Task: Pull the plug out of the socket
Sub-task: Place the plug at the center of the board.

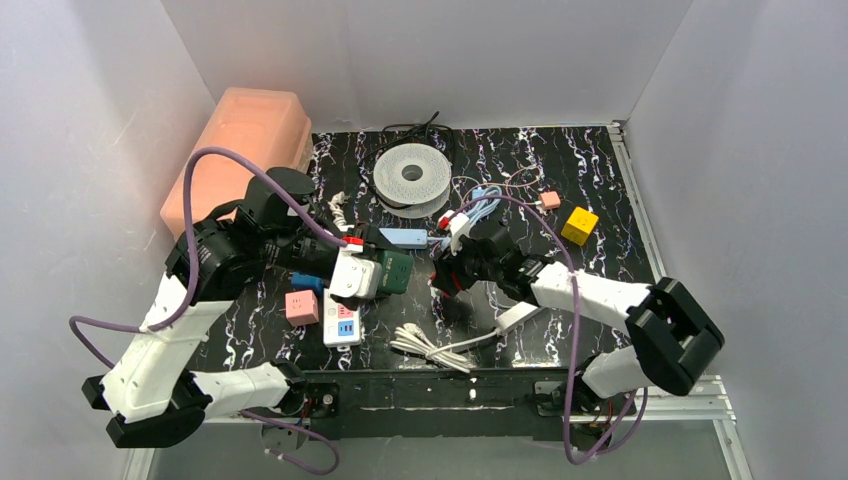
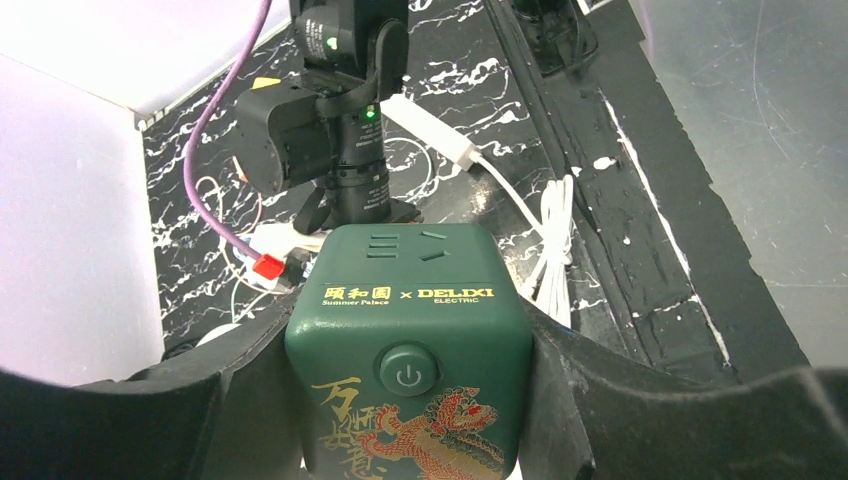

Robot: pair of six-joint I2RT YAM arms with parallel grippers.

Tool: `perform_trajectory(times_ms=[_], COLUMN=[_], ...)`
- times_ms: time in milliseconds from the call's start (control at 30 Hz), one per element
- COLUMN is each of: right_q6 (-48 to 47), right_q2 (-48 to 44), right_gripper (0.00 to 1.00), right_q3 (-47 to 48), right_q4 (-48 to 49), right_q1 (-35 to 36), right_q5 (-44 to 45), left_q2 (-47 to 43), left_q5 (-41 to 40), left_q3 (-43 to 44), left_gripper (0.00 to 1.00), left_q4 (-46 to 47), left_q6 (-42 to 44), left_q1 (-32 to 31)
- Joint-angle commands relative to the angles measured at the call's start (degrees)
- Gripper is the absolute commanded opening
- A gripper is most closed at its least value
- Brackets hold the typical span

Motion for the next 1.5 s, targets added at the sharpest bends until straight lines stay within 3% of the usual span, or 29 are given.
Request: perform_trajectory(times_ms=[0,267,367,533,667,967,1233,1467], right_q6=[5.63,10.00,11.55,13.91,14.00,15.43,16.53,20.86], right_q2=[2.24,8.32,10.79,12.63,11.19,10.61,0.20,-15.12], right_gripper=[0.04,0.20,0.33,0.66,0.79,0.85,0.87,0.87], right_q3=[3.01,9.40,12.29,15.19,15.80,23.13,27.39,21.56], right_q4=[0.57,-9.32,-13.19,-17.86,-18.08,-24.35,-27.54,-25.40], right_q1=[-0.29,-0.90,-0.91,-0.91,-0.91,-0.95,-1.09,-1.01], right_q5=[0.91,3.44,5.27,9.84,10.06,13.31,15.11,10.65], left_q2=[-2.08,-3.23,-3.74,-4.22,-4.44,-5.39,-6.09,-4.92], left_q5=[3.78,4.19,4.38,4.37,4.13,3.25,1.78,-6.78], left_q3=[-1.88,-3.85,-5.07,-6.44,-6.75,-7.32,-9.30,-13.57], left_gripper=[0.00,0.00,0.00,0.00,0.00,0.00,0.00,0.00], left_q4=[-0.02,0.06,0.00,0.02,0.25,0.48,0.50,2.42], left_q6=[2.11,2.79,3.18,3.93,4.41,5.10,7.50,10.38], left_q1=[-0.03,0.01,-0.01,0.05,0.01,0.00,-0.01,0.01])
